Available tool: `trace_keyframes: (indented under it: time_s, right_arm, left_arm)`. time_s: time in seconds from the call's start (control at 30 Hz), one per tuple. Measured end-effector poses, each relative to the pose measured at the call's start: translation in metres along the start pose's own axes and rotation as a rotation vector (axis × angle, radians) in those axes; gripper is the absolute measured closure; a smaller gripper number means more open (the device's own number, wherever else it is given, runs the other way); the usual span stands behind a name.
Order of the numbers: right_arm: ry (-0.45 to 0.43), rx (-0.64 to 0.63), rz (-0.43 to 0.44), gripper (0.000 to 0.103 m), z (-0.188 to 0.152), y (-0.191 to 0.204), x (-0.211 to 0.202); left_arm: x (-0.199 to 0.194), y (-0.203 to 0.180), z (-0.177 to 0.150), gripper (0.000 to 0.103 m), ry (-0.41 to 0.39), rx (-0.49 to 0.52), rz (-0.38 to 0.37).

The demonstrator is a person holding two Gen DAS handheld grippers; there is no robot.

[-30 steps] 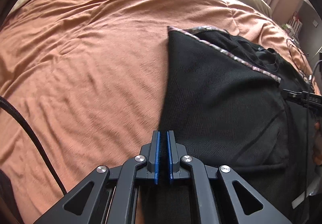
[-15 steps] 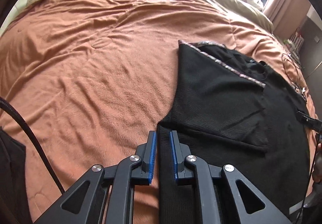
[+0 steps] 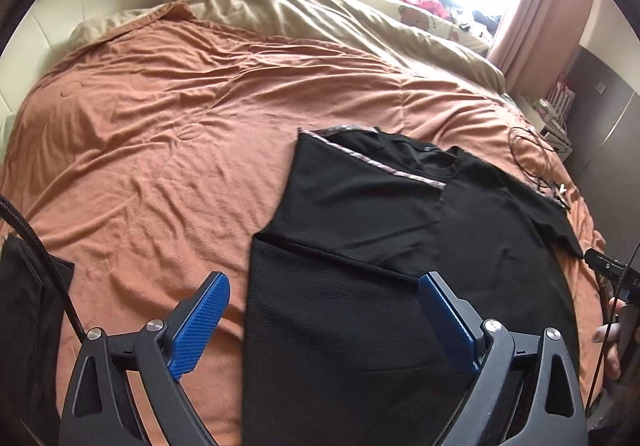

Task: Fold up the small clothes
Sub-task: 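Open both grippers and lift them off the folded shirt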

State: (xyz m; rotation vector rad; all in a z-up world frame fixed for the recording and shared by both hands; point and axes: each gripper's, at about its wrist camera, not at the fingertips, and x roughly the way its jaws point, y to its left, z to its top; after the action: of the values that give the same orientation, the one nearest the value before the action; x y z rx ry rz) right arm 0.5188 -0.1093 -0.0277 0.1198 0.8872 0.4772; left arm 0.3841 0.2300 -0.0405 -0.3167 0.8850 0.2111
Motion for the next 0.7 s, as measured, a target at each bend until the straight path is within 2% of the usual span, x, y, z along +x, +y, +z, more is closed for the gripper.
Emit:
trace_keyframes:
  time_s: [0.17, 0.27, 0.4, 0.6, 0.7]
  right_arm:
    - [-0.027, 0.008, 0.0, 0.008, -0.015, -0.022, -0.039]
    - [-0.083, 0.009, -0.028, 0.008, -0.025, -0.038, -0.066]
    - [-0.095, 0.002, -0.036, 0.008, -0.037, -0.057, -0.088]
    - [-0.149, -0.043, -0.137, 0.008, -0.053, -0.075, -0.123]
    - [-0.142, -0.033, -0.164, 0.008, -0.058, -0.085, -0.133]
  left_arm:
    - [-0.018, -0.033, -0.009, 0.006, -0.016, 0.021, -0.021]
    - [-0.025, -0.055, -0.013, 0.006, -0.03, 0.042, -0.031]
    - [-0.029, -0.086, -0.016, 0.006, -0.032, 0.071, -0.05]
    - [-0.032, -0.134, -0.02, 0.006, -0.038, 0.127, -0.083]
    - [-0.029, -0.157, -0.021, 0.006, -0.036, 0.153, -0.097]
